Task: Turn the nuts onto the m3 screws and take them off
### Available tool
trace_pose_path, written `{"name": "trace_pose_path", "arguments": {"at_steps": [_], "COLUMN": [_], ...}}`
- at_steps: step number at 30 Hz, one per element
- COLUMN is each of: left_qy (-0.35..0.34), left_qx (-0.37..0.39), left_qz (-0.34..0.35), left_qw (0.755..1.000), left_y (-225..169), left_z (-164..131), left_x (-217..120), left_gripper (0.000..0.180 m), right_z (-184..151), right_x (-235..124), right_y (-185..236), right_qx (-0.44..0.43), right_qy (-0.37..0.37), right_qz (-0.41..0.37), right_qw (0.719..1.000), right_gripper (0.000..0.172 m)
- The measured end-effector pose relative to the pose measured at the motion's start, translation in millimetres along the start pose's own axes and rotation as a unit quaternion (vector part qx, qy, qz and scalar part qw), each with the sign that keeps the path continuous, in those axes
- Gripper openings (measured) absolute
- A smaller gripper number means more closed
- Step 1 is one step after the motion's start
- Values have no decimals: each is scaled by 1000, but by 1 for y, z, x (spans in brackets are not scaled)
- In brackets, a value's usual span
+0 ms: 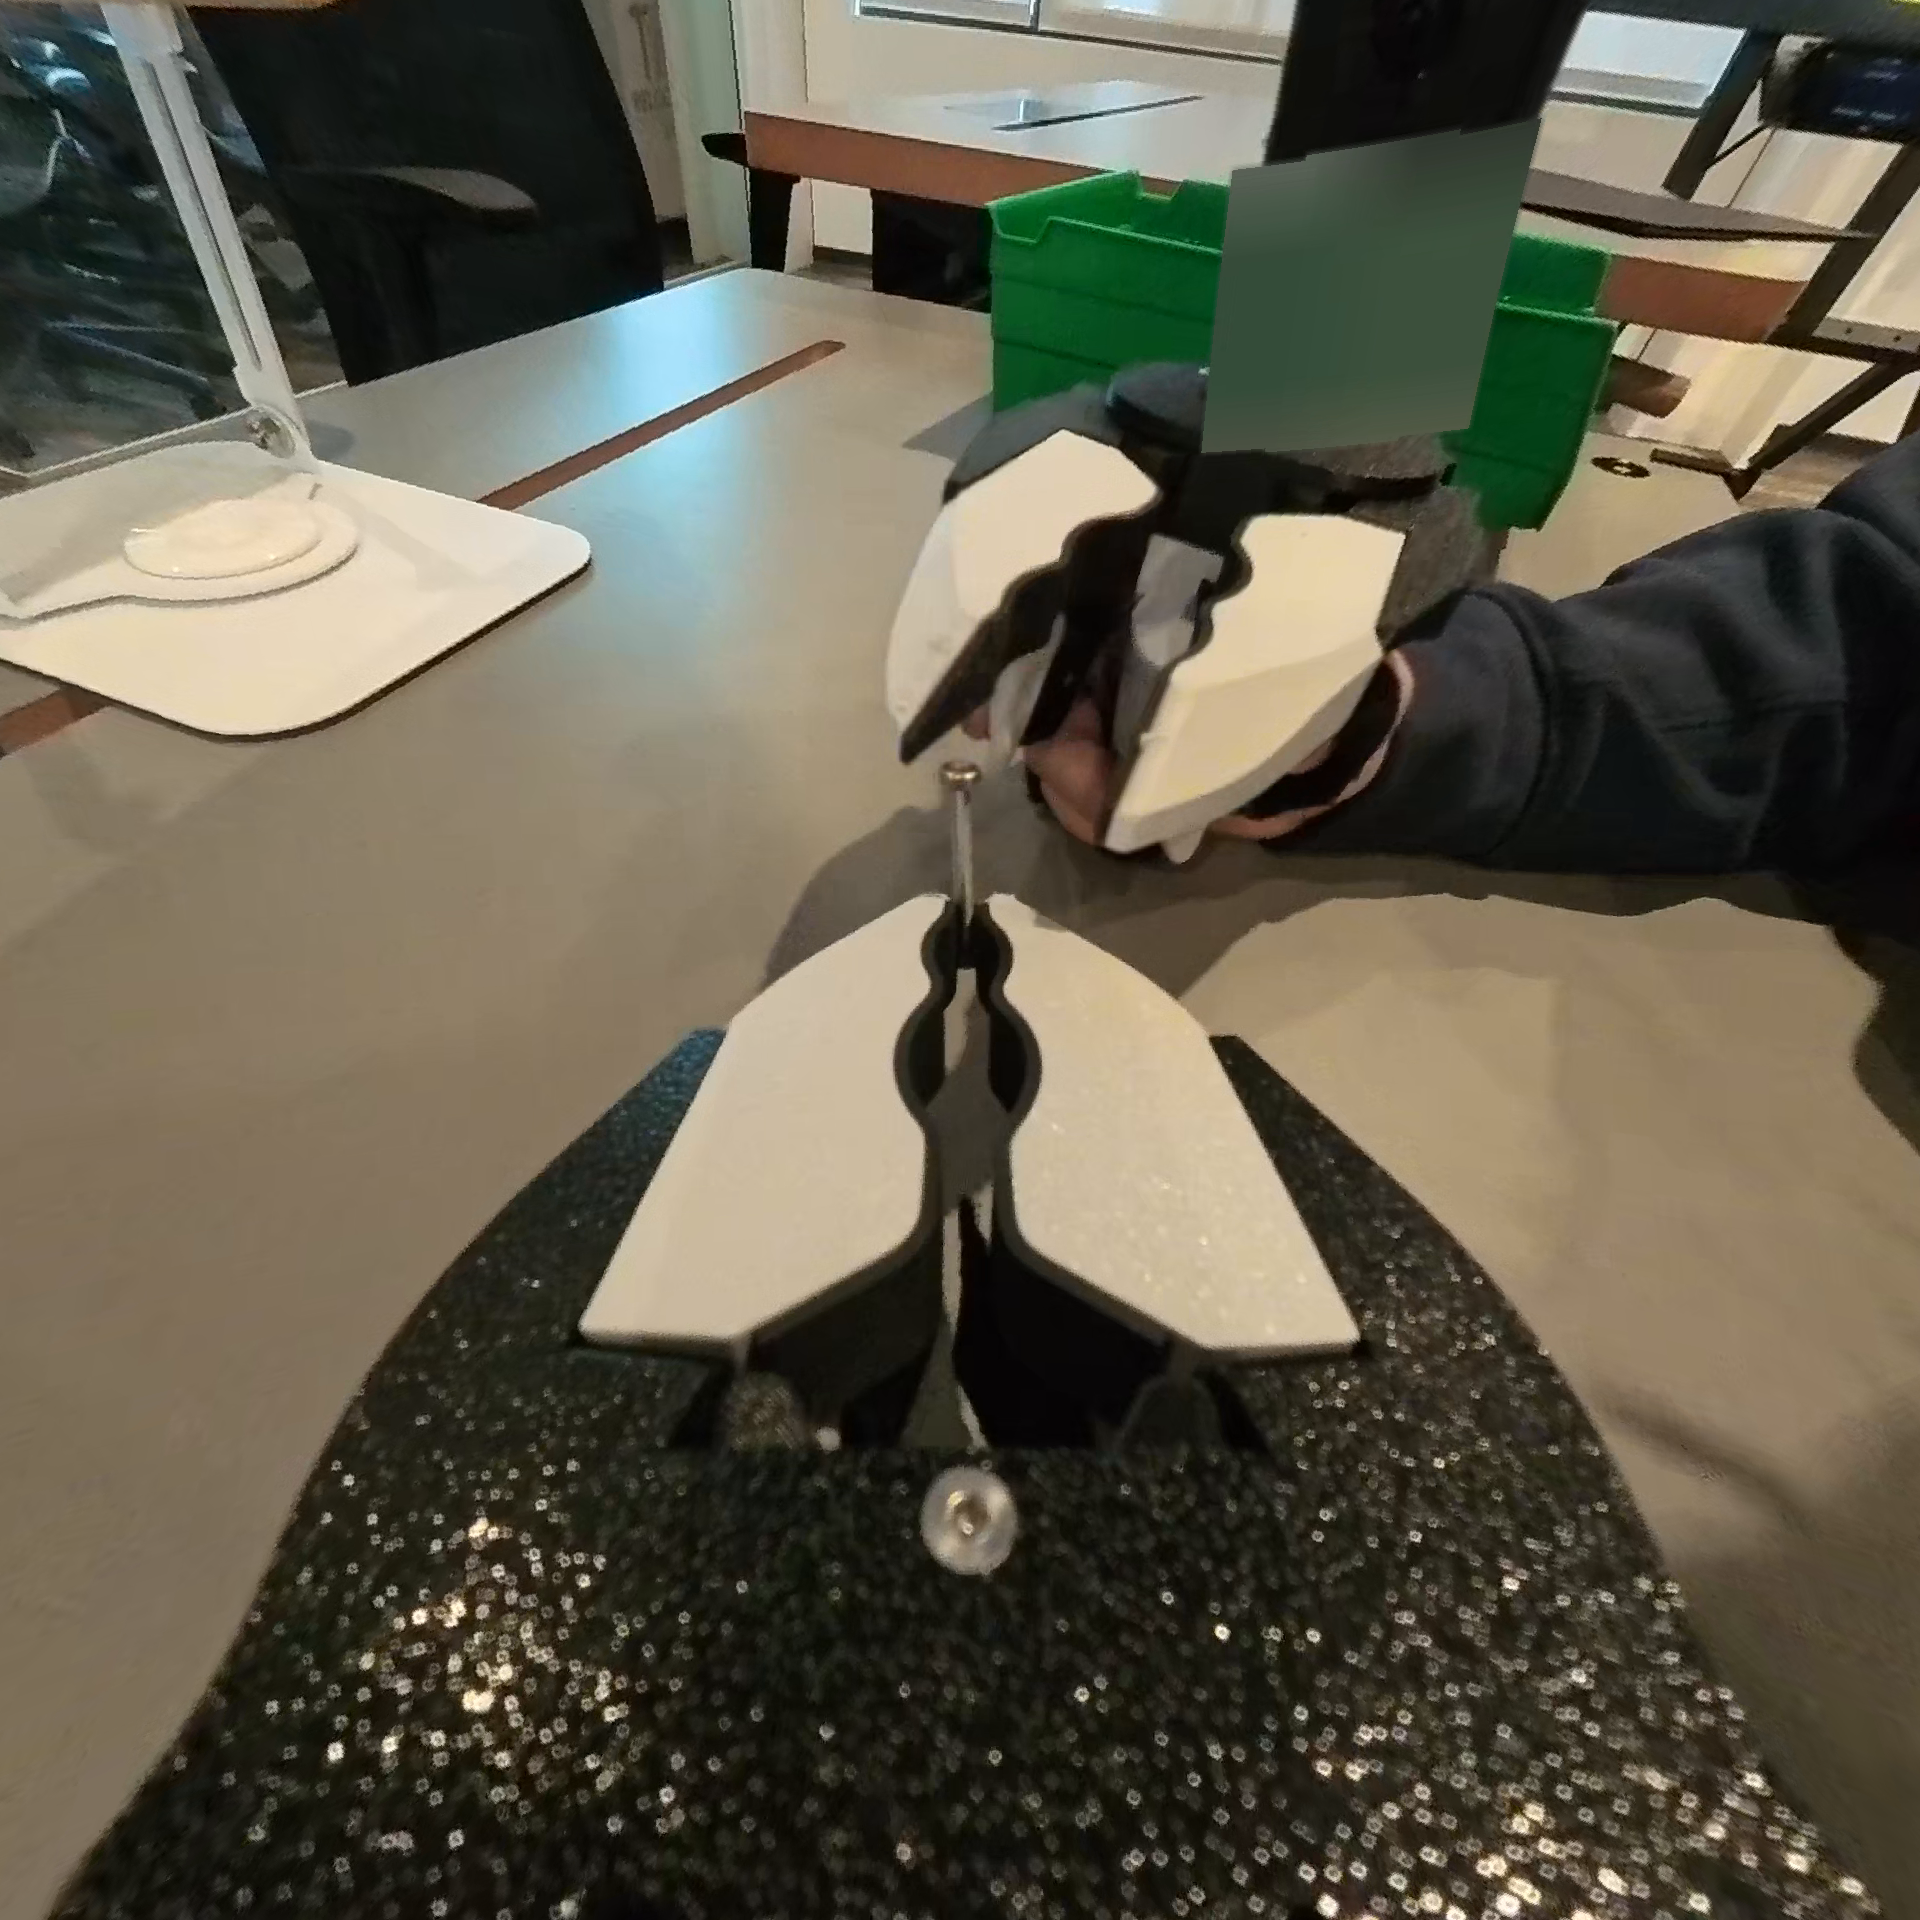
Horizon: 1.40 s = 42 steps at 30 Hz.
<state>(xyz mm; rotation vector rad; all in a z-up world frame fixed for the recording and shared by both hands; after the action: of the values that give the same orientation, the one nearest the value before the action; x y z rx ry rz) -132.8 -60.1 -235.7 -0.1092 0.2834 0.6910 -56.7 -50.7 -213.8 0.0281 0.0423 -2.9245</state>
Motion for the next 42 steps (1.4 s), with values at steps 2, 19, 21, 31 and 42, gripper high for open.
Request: {"name": "trace_pose_path", "arguments": {"at_steps": [2, 19, 21, 31, 42], "left_qy": [-3, -2, -1, -6, -1], "left_qx": [-3, -7, -6, -22, -18], "left_qz": [0, -7, -6, -9, -11], "left_qw": [1000, 1000, 1000, 1000, 1000], "left_y": [1, 0, 0, 3, 2], "left_z": [0, 0, 0, 1, 0], "left_x": [-1, 0, 0, -1, -1], "left_gripper": [2, 2, 2, 2, 2], "right_z": [0, 0, 0, 1, 2], "right_x": [0, -4, -1, -2, -2], "right_y": [3, 2, 0, 1, 5], "right_qx": [-1, 5, 1, 3, 8], "right_qy": [0, -6, -2, -10, -18], "right_qz": [12, 6, 5, 5, 22], "right_qw": [1000, 1000, 1000, 1000, 1000], "right_gripper": [22, 25, 30, 28, 18]}}
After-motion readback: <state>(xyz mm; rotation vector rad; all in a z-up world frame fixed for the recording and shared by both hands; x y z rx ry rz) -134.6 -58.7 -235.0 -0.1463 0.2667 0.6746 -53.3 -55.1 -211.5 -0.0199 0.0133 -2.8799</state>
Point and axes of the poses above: each gripper's, where its closed fingertips meet, x out along the fingers, z out of its top, y = z × x across the jaws, the point moved 5 cm from there along -x, back along the fingers, and after that the axes turned 14 degrees about z, right-handed, at the moved point
